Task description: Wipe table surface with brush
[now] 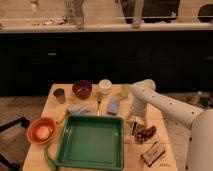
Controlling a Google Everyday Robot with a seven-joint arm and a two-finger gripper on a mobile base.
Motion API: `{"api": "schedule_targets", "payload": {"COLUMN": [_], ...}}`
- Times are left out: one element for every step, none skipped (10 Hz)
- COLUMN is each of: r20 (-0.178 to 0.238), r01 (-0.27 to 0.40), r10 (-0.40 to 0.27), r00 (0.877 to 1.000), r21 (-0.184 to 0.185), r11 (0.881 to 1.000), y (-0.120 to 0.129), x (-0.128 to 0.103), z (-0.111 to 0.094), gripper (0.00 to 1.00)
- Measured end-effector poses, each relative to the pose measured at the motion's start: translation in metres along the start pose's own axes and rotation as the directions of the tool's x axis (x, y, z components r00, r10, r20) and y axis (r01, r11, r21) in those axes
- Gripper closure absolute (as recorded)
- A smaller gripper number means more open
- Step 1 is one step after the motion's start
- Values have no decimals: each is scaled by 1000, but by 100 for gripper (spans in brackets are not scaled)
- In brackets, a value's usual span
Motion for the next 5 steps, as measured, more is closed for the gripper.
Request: {"api": "schedule_targets", "payload": {"r20": [10, 22, 33, 54, 59], "r01": [10, 18, 25, 34, 34], "r10": [-10, -17, -24, -33, -33], "r00": [1000, 1000, 999, 998, 998], "r21": [-6, -13, -21, -22, -20], "r11": [1000, 1000, 999, 999, 999], "y": [-2, -3, -2, -3, -4], "x": [1, 2, 2, 3, 2], "z": [2, 5, 7, 9, 10], "gripper": [20, 20, 20, 20, 20]}}
